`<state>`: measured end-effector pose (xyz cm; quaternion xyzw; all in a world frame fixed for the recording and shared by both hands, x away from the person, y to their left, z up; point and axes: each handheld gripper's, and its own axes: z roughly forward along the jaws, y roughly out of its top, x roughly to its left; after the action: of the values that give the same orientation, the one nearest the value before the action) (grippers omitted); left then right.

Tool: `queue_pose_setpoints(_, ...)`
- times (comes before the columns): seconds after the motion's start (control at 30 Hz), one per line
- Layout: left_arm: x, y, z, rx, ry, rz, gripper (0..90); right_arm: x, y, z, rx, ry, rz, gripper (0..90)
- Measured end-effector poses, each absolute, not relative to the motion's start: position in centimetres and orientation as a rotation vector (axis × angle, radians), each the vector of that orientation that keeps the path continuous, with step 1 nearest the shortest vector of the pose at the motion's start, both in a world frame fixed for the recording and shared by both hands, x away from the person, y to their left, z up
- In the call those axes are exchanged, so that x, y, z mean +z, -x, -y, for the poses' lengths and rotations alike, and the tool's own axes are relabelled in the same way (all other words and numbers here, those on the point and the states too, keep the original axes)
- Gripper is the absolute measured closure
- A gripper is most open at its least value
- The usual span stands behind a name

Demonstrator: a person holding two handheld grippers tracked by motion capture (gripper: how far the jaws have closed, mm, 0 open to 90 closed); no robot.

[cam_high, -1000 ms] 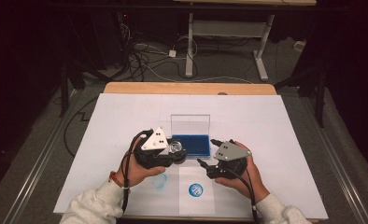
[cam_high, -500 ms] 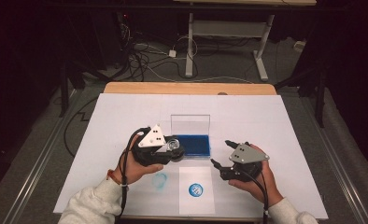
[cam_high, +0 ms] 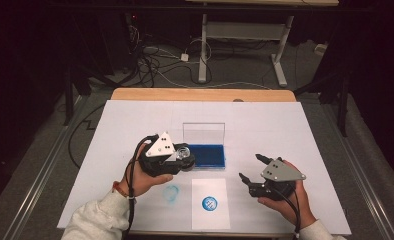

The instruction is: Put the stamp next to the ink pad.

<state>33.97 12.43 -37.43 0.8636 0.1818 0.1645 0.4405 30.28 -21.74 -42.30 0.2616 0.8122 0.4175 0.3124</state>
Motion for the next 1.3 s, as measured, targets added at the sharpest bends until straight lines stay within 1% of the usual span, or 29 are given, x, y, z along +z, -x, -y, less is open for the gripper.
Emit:
queue_pose_setpoints(0.4,-36.9,-34.5,-12.8,0.447,-2.153,-0.465,54.4,-43.0,-29.1,24.1,1.077,-0.741,-2.120,24.6)
queue_pose_setpoints(0.67,-37.1,-35.4,-13.5,0.474,-2.163,-0.505,54.4,-43.4,-28.5,25.3,1.075,-0.777,-2.112,24.5)
queue_pose_setpoints(1.0,-37.6,-37.1,-14.6,0.476,-2.184,-0.561,54.4,-43.7,-28.4,25.4,1.055,-0.782,-2.118,24.6)
queue_pose_setpoints(1.3,-38.9,-39.2,-16.0,0.454,-2.191,-0.645,54.3,-43.8,-28.5,25.2,1.048,-0.776,-2.127,24.5)
